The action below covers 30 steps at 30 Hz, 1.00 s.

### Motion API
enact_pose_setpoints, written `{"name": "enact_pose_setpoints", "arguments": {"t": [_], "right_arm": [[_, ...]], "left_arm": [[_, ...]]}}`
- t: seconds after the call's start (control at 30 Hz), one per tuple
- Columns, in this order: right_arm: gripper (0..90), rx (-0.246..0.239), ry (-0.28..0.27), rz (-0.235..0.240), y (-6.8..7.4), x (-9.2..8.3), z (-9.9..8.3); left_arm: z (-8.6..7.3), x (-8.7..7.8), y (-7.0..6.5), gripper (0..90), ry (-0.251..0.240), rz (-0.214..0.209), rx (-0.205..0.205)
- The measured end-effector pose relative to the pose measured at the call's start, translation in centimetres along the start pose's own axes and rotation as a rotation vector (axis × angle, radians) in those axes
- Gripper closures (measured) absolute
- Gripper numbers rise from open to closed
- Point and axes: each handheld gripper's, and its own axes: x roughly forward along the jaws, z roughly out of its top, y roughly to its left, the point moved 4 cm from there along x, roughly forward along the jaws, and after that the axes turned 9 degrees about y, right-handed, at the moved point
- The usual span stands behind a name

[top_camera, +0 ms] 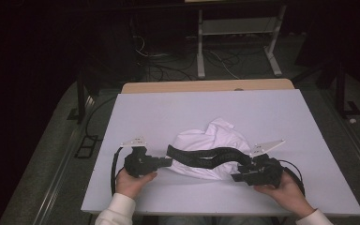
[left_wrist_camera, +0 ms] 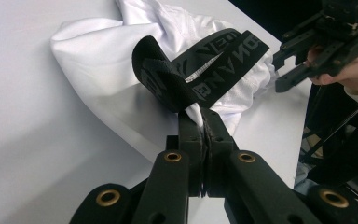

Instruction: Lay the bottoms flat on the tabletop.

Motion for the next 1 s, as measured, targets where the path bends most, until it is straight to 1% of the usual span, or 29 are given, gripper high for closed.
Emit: {"name": "enact_pose_setpoints", "arguments": {"t": [0.03,0.07,0.13,0.17,0.2,0.27,0.33,0.37,0.47,0.5,0.63,0.7,0.73,0.8,0.83,0.87,0.9,0.93,0.97,1.0], "right_arm": [[56.5,-0.001,-0.008,-0.003,0.0,-0.3,0.1],[56.5,-0.001,-0.008,-0.003,0.0,-0.3,0.1],[51.9,0.027,-0.048,-0.017,-0.5,-1.4,0.1],[51.9,0.027,-0.048,-0.017,-0.5,-1.4,0.1],[49.6,0.057,-0.088,-0.026,-1.1,-2.3,0.1],[47.5,0.089,-0.123,-0.042,-1.8,-3.1,-0.1],[45.7,0.122,-0.149,-0.057,-2.6,-3.8,-0.3],[45.7,0.122,-0.149,-0.057,-2.6,-3.8,-0.3],[43.6,0.164,-0.181,-0.074,-3.6,-4.6,-0.7],[42.0,0.189,-0.196,-0.082,-4.3,-5.0,-1.0],[39.1,0.238,-0.210,-0.087,-5.3,-5.3,-1.4],[38.1,0.254,-0.210,-0.085,-5.7,-5.3,-1.6],[38.1,0.254,-0.210,-0.085,-5.7,-5.3,-1.6],[36.3,0.272,-0.202,-0.078,-6.2,-5.1,-1.8],[36.3,0.272,-0.202,-0.078,-6.2,-5.1,-1.8],[35.4,0.290,-0.197,-0.072,-6.7,-4.8,-1.9],[35.4,0.290,-0.197,-0.072,-6.7,-4.8,-1.9],[35.2,0.300,-0.197,-0.072,-6.9,-4.7,-2.0],[34.9,0.321,-0.193,-0.064,-7.4,-4.4,-2.1],[34.9,0.321,-0.193,-0.064,-7.4,-4.4,-2.1]], "left_arm": [[-0.1,0.0,0.1,87.5,0.004,0.000,-0.003],[-0.1,0.0,0.1,87.6,0.004,0.000,-0.003],[-0.1,0.0,0.3,87.5,0.006,0.000,-0.002],[-0.1,0.0,0.3,87.5,0.006,0.000,-0.002],[-0.1,0.0,0.4,87.5,0.006,0.000,-0.003],[-0.1,0.0,0.6,87.5,0.011,0.003,-0.006],[-0.1,0.0,0.7,87.5,0.012,0.003,-0.011],[-0.1,0.0,0.7,87.5,0.012,0.003,-0.011],[-0.1,0.0,0.9,87.4,0.013,0.004,-0.015],[-0.1,0.0,0.9,87.4,0.013,0.005,-0.016],[-0.2,0.1,1.0,87.4,0.021,0.008,-0.014],[-0.2,0.1,1.0,87.4,0.021,0.009,-0.015],[-0.2,0.2,1.0,87.4,0.021,0.009,-0.015],[-0.2,0.2,1.1,87.3,0.024,0.011,-0.016],[-0.2,0.2,1.1,87.3,0.026,0.012,-0.016],[-0.2,0.2,1.2,87.3,0.026,0.011,-0.017],[-0.2,0.3,1.2,87.3,0.026,0.010,-0.018],[-0.2,0.3,1.2,87.3,0.028,0.011,-0.019],[-0.2,0.3,1.2,87.3,0.029,0.012,-0.019],[-0.2,0.3,1.2,87.3,0.029,0.012,-0.019]]}}
